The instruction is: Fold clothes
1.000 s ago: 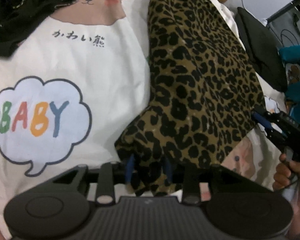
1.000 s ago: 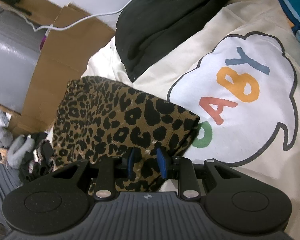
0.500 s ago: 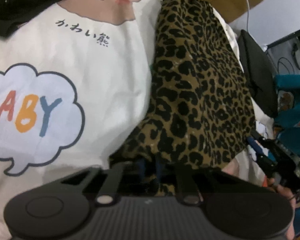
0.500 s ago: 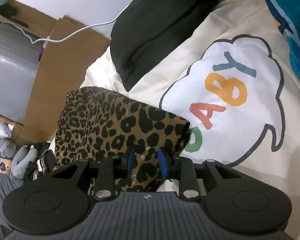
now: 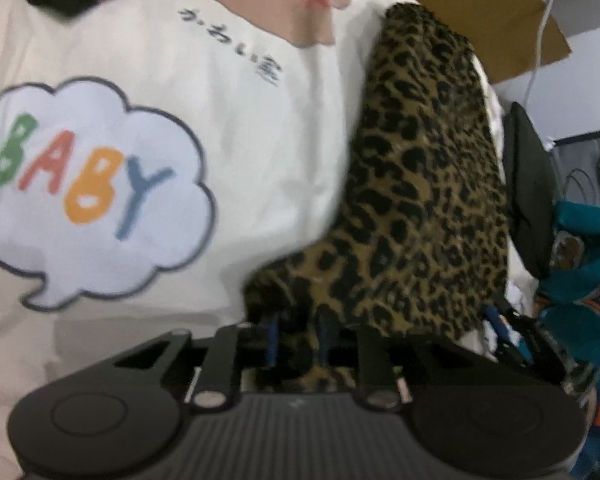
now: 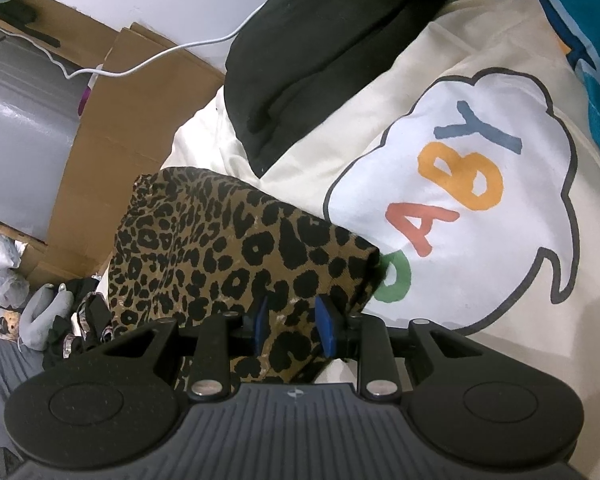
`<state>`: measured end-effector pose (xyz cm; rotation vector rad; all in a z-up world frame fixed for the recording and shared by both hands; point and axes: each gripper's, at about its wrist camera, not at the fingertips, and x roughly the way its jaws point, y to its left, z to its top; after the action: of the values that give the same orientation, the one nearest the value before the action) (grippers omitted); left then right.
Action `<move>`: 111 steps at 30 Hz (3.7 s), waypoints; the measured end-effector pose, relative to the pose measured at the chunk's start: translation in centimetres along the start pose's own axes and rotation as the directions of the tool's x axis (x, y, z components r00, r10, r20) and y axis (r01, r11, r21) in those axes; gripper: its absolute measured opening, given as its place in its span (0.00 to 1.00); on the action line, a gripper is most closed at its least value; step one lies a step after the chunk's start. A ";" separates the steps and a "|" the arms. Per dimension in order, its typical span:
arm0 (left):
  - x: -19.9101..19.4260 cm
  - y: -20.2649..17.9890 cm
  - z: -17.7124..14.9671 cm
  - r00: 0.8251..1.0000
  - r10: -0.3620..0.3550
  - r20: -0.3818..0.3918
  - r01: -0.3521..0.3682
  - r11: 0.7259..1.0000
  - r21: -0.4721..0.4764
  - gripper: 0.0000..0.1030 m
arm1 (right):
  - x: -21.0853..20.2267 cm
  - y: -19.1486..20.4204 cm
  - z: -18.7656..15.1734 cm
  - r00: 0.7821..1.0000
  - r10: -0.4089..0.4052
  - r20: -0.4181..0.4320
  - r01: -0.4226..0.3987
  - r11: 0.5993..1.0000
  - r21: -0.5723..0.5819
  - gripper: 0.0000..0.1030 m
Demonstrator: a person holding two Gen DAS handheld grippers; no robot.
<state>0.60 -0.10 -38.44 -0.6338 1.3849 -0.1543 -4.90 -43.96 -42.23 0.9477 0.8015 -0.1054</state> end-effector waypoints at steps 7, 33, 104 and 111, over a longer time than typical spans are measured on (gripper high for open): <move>1.5 -0.8 -1.4 0.995 -0.074 -0.072 0.076 0.997 0.016 0.10 | 0.1 0.0 -0.1 1.000 0.001 -0.004 -0.001 1.000 -0.004 0.32; 0.3 0.1 -1.1 0.998 0.001 -0.065 0.006 0.994 0.112 0.01 | -1.3 -1.6 0.8 0.997 -0.063 0.050 0.064 0.998 -0.004 0.32; 3.0 0.4 -0.8 0.985 0.036 -0.168 -0.023 0.997 0.078 0.40 | 0.9 -0.2 3.5 0.995 -0.100 -0.014 0.096 0.978 -0.183 0.44; 3.0 1.1 -0.9 0.982 -0.035 -0.188 0.043 0.998 0.043 0.32 | 0.7 -0.5 3.6 0.996 -0.094 -0.002 0.093 0.983 -0.158 0.16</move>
<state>0.10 -0.80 -41.60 -0.6196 1.5459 -0.2832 -2.59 -46.80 -41.83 0.7619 0.8510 -0.1171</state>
